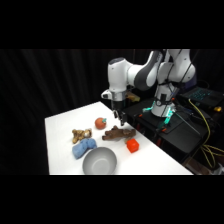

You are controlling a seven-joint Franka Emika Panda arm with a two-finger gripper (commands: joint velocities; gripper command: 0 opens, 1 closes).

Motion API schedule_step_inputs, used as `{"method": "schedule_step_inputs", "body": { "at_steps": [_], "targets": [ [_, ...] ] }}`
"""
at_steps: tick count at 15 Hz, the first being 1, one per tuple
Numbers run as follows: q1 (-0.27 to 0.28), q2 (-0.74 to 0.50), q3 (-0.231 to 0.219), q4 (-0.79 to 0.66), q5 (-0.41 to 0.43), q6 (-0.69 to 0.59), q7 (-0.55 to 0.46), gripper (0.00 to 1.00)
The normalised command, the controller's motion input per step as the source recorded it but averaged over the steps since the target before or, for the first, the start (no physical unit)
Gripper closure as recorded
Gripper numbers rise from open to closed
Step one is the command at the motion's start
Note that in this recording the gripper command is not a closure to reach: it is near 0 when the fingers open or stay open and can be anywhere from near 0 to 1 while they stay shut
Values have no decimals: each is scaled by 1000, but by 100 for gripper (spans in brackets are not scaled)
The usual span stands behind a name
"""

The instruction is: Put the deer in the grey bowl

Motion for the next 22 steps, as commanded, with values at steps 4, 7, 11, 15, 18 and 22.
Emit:
{"method": "schedule_step_inputs", "body": {
  "at_steps": [4,7,11,15,18,22],
  "targets": [
    [58,335,35,-25,81,478,133,0],
    [86,566,-32,274,37,385,133,0],
    [107,495,-92,391,42,124,69,0],
    [91,127,-82,220,81,-46,-16,100],
    [124,-258,-116,-57,22,-144,9,100],
    [148,-501,-127,-162,-76,-353,66,54]
  ]
}}
